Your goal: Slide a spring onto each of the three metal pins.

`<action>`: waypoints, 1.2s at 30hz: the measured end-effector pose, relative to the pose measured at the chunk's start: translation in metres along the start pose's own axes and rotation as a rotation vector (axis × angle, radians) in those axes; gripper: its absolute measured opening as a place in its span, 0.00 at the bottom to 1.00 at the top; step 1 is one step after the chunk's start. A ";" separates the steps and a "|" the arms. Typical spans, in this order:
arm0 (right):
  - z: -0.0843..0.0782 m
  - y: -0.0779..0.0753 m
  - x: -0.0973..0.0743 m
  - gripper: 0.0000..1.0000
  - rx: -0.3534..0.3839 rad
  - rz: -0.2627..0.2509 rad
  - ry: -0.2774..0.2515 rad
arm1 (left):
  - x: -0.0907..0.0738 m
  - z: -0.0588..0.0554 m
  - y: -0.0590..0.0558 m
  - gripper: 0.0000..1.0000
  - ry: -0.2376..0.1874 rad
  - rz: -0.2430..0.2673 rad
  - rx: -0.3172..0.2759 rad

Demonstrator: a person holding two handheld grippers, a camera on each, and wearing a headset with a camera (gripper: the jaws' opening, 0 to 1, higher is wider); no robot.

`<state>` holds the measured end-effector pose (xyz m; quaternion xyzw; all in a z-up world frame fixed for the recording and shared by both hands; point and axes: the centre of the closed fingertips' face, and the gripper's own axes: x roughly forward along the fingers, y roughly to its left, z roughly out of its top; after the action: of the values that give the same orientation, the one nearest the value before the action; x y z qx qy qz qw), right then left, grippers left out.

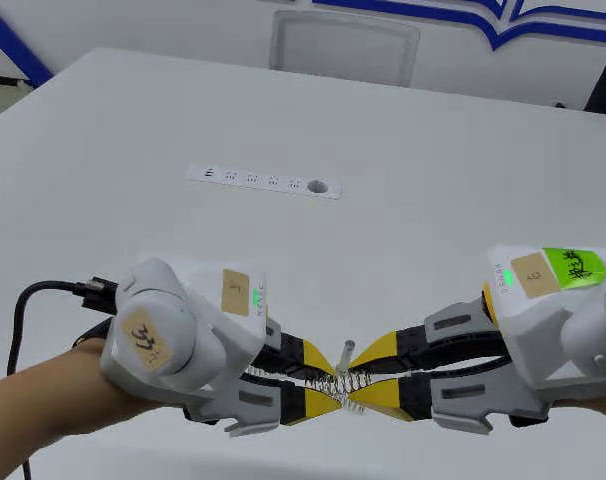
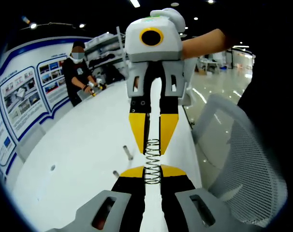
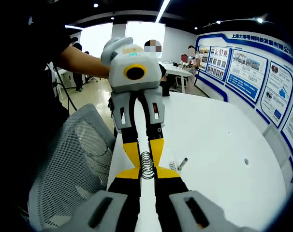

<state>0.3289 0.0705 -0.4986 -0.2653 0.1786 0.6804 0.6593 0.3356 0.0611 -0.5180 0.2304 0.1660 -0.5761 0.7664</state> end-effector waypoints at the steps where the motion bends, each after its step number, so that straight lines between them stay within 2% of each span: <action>1: 0.001 0.000 0.000 0.11 0.002 0.000 -0.002 | -0.001 0.000 0.000 0.10 0.000 0.005 0.013; 13: 0.013 -0.005 -0.004 0.11 0.049 -0.018 -0.065 | -0.002 0.006 0.006 0.10 -0.029 0.032 0.002; 22: 0.025 -0.004 -0.003 0.11 0.068 -0.016 -0.117 | 0.001 0.008 0.005 0.10 -0.047 0.024 -0.018; 28: 0.030 -0.004 -0.001 0.11 0.077 -0.012 -0.133 | 0.003 0.009 0.004 0.10 -0.048 0.026 -0.020; 36: 0.034 -0.007 0.001 0.11 0.107 -0.032 -0.158 | 0.003 0.010 0.007 0.10 -0.066 0.046 -0.044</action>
<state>0.3314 0.0922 -0.4711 -0.1783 0.1579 0.6779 0.6955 0.3429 0.0544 -0.5102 0.1979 0.1479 -0.5620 0.7894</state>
